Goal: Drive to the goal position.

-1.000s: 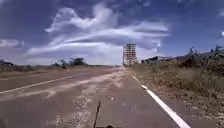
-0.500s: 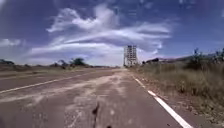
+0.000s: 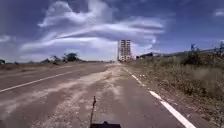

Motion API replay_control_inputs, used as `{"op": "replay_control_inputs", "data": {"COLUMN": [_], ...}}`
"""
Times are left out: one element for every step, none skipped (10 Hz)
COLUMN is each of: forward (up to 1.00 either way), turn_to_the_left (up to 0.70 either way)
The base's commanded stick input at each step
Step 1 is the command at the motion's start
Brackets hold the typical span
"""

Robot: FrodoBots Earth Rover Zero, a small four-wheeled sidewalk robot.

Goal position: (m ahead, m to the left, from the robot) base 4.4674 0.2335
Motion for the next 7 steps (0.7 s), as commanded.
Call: {"op": "replay_control_inputs", "data": {"forward": [1.0, 1.0, 1.0, 1.0, 1.0, 1.0, 1.0], "turn_to_the_left": [0.0, 0.0, 0.0, 0.0, 0.0, 0.0, 0.0]}}
